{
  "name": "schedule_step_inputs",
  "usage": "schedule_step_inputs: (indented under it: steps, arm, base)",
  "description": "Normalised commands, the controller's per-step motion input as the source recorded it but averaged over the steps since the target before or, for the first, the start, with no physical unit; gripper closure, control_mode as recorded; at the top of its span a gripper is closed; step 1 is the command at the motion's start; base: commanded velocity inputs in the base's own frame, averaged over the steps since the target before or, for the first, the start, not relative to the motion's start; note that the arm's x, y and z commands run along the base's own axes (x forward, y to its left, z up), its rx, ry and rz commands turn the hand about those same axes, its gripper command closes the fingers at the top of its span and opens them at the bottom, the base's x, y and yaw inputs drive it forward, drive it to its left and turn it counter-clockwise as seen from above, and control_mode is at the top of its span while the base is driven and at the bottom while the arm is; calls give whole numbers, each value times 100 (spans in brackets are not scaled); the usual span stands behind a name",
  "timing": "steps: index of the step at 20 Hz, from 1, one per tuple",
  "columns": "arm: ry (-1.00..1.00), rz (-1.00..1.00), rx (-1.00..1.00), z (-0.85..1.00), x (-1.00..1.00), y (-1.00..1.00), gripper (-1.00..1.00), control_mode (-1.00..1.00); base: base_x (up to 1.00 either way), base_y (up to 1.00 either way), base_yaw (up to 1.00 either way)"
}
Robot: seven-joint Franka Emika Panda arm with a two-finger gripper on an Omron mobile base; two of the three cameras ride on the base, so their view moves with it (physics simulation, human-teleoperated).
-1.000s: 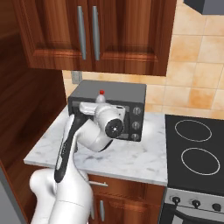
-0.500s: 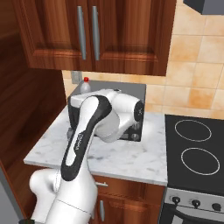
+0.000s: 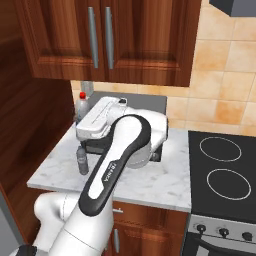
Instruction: Take the bottled waters from the counter and place them in the freezer to freeze. Close the freezer door after placing the bottles.
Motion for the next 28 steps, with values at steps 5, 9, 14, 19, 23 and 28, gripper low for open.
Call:
schedule_step_inputs:
  steps: [5, 9, 14, 19, 23, 28]
  arm:
    - [-3, 22, -21, 0, -8, 84, 100, -100]
    - [0, 4, 4, -11, -30, -1, 100, -100]
    - [-9, 0, 11, -17, -44, -9, 100, -100]
    - [-1, 0, -3, -33, -3, 0, 100, -100]
    - [5, 0, -4, -26, 1, -3, 100, -100]
    - [6, -1, -4, -27, 2, -4, 100, -100]
  base:
    - [0, 0, 0]
    - [0, 0, 0]
    - [0, 0, 0]
    - [0, 0, 0]
    - [0, 0, 0]
    - [0, 0, 0]
